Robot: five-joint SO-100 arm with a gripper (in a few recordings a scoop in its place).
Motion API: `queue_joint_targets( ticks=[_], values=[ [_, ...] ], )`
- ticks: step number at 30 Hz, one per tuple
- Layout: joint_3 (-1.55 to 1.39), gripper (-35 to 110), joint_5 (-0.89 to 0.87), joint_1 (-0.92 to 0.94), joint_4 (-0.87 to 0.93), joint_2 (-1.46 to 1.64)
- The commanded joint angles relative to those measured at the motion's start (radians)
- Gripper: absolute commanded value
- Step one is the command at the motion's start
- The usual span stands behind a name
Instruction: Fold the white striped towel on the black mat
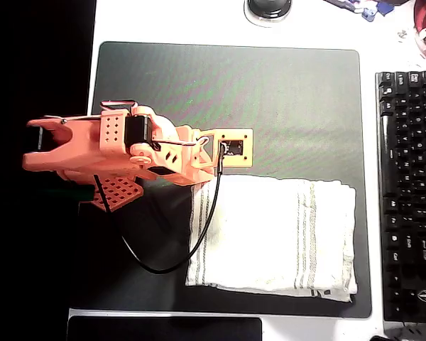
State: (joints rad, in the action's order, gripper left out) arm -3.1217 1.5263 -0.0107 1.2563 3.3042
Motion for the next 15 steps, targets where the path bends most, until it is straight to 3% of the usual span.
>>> queue_joint_targets(
  ticks=[1, 15],
  values=[
    [-0.037, 0, -0.006, -0.020, 0.043, 0.029],
    [-0.037, 3, 0.008, -0.018, 0.130, 0.055]
  ],
)
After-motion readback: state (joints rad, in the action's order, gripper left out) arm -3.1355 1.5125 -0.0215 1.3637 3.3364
